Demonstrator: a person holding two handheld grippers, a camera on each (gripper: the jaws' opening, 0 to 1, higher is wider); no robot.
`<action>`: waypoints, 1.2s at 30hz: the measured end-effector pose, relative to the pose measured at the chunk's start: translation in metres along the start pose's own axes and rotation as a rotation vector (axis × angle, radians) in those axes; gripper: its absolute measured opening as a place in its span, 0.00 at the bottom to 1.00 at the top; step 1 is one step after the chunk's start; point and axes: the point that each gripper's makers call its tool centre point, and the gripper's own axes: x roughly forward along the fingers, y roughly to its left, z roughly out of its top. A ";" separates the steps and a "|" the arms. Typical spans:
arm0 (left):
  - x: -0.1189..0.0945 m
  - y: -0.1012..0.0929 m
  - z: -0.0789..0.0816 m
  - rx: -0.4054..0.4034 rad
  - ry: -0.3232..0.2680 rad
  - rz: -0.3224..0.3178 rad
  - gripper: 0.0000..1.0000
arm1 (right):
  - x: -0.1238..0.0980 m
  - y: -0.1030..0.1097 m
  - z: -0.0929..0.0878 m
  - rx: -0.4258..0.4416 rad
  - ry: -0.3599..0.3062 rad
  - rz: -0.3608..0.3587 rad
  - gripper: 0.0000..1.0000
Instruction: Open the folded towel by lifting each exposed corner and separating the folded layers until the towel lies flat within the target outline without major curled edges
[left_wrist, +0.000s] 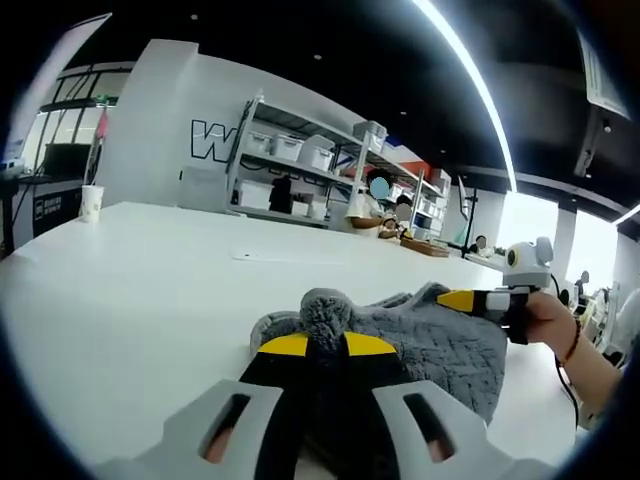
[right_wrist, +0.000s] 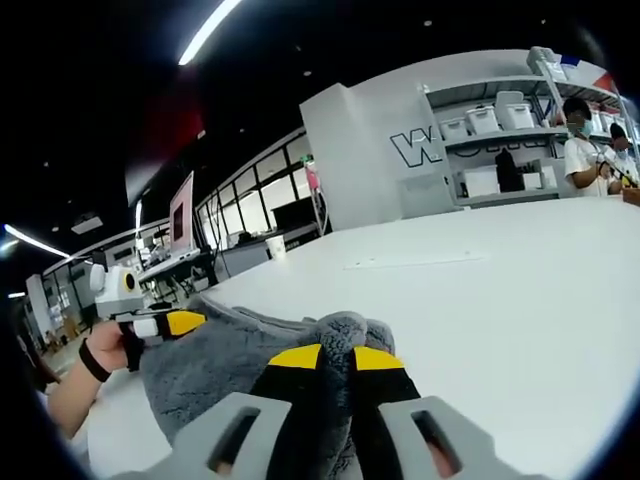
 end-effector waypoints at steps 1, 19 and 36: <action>0.000 0.000 0.000 0.002 0.000 0.001 0.09 | 0.000 0.000 -0.001 0.000 -0.001 0.000 0.02; -0.005 -0.003 0.002 0.020 -0.013 -0.009 0.07 | -0.002 0.004 -0.001 -0.007 -0.006 -0.008 0.02; -0.008 -0.005 0.014 0.041 -0.038 -0.029 0.05 | -0.007 0.005 0.007 -0.040 -0.021 -0.017 0.00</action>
